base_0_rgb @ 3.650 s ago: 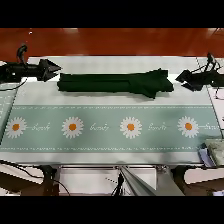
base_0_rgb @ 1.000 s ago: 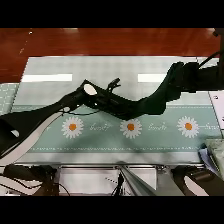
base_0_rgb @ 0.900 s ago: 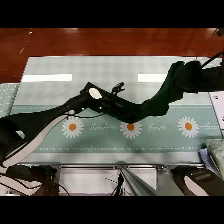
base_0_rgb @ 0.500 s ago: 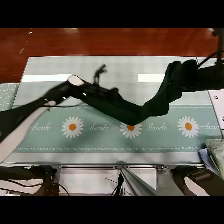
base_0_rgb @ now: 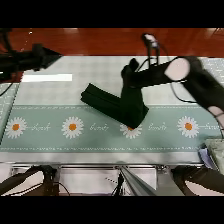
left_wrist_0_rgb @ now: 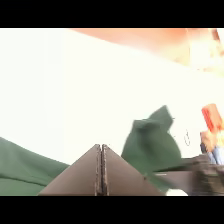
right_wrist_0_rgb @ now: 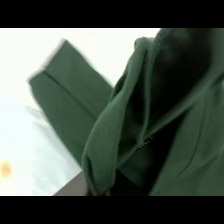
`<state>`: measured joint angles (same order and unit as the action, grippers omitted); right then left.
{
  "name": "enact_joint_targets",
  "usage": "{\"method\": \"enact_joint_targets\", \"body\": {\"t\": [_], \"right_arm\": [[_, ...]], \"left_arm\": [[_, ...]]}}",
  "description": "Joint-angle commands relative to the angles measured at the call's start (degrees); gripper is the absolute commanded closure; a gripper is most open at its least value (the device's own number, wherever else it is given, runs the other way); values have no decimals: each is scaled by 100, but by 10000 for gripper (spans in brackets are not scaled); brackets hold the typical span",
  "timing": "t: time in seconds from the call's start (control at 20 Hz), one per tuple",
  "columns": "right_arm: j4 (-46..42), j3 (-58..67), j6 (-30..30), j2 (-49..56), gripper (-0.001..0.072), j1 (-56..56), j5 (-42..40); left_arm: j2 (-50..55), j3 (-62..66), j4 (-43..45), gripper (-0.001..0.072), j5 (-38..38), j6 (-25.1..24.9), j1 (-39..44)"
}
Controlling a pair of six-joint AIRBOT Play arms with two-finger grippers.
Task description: Fold the shirts.
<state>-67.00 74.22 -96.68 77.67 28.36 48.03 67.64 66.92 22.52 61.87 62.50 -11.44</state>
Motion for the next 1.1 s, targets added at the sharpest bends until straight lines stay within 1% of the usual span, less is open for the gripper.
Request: {"method": "enact_joint_targets", "body": {"t": [0.0,0.1,0.15,0.2,0.25,0.3,0.4,0.5,0.6,0.65,0.75,0.8,0.85,0.9,0.95,1.0,1.05], "right_arm": [[1196,0,186,1021,686,584,-1954],[1716,0,195,1357,685,828,-2621],[1893,0,229,1464,683,944,-2798],[2002,0,284,1512,544,1043,-2883],[2017,0,352,1519,214,1119,-2911],[2017,0,398,1482,116,1121,-2811],[1869,0,533,1270,117,922,-2253],[1180,0,544,879,128,476,-1228],[28,0,494,400,127,-109,258],[-763,0,402,173,133,-424,1172],[-2273,-57,361,-111,201,-1005,2857],[-2583,-236,376,-229,202,-1298,3250],[-2455,-584,385,-382,201,-1639,3316],[-2033,-1001,435,-533,194,-1919,3154],[-1362,-1517,437,-680,139,-2175,2796],[-599,-2006,439,-778,116,-2339,2350],[258,-2507,498,-831,115,-2420,1794]], "left_arm": [[-474,-4,63,690,929,-52,-568],[-531,-4,68,690,999,-52,-435],[-529,-4,68,690,973,-52,-341],[-509,-4,68,690,927,-52,-223],[-481,-4,70,690,813,-66,-92],[-455,-4,70,690,669,-138,28],[-378,-4,70,690,476,-136,179],[-330,-4,72,689,470,-136,181],[-332,-2,103,689,470,-136,118],[-332,-2,107,689,479,-138,74],[-332,-2,136,689,485,-136,-28],[-332,-2,229,689,531,-136,-76],[-332,-2,385,689,608,-133,-111],[-332,-2,575,689,732,-129,-144],[-332,-4,776,689,922,-111,-153],[-332,-4,960,687,1082,-109,-153],[-332,-4,1139,685,1213,-79,-151]]}}
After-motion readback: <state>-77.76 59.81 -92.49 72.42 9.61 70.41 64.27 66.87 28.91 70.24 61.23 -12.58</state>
